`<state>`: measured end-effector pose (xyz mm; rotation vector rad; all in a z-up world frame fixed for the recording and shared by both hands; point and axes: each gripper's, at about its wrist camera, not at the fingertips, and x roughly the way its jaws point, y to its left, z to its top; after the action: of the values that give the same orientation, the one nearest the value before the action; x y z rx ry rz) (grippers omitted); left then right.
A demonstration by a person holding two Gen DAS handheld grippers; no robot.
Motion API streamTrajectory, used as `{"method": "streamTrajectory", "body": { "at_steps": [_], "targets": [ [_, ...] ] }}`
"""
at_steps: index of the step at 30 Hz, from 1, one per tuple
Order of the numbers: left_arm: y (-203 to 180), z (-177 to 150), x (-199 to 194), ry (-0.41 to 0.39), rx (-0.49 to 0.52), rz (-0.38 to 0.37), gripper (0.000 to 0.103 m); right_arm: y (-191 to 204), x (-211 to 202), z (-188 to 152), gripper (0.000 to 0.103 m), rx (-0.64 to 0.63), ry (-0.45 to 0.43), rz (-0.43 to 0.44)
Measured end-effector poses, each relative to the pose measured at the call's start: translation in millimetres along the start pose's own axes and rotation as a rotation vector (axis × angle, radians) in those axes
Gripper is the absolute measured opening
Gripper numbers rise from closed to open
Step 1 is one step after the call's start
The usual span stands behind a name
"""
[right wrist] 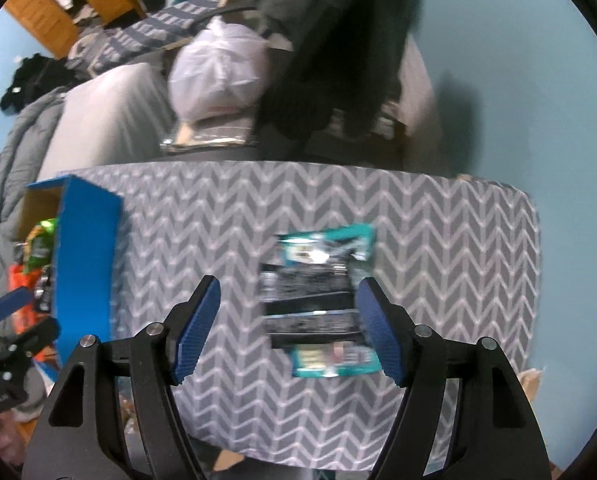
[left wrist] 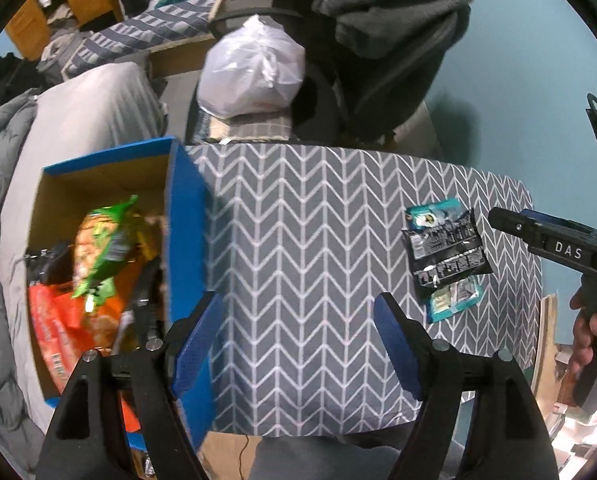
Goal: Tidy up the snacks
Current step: 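Move both tools back over the last packets on the table, then grasp teal-and-silver packet with right tool while left tool grasps black packet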
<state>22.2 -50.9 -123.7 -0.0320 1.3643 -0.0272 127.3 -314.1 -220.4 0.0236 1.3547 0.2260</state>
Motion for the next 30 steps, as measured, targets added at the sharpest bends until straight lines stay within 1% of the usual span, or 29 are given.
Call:
{"method": "streamTrajectory", "body": {
  "at_steps": [6,11,15,18,22,25,30],
  "targets": [
    [-18.8,1.2,28.0,0.065,-0.013,-0.011,0.079,-43.8,21.9,-1.5,0.072,0.033,0.036,-0.067],
    [-24.2,0.9,55.3,0.120,-0.061,-0.019,0.079,-62.8,41.5,-3.1,0.072,0.017,0.070,-0.110],
    [-26.8,0.3,73.3,0.156,-0.095,-0.016,0.079,-70.2,54.2,-4.3,0.072,-0.001,0.091,-0.147],
    [-29.4,-1.3,84.1,0.178,-0.104,-0.003,0.079,-72.7,66.6,-6.6,0.072,-0.016,0.117,-0.170],
    [-30.2,-6.1,94.1,0.206,-0.118,-0.003,0.079,-69.1,75.4,-13.9,0.072,-0.040,0.153,-0.163],
    [-30.0,-10.5,95.8,0.215,-0.122,-0.005,0.079,-61.7,79.9,-22.3,0.072,-0.047,0.174,-0.141],
    [-23.2,-17.2,94.1,0.223,-0.130,-0.007,0.079,-38.2,85.5,-34.4,0.072,-0.070,0.196,-0.110]
  ]
}}
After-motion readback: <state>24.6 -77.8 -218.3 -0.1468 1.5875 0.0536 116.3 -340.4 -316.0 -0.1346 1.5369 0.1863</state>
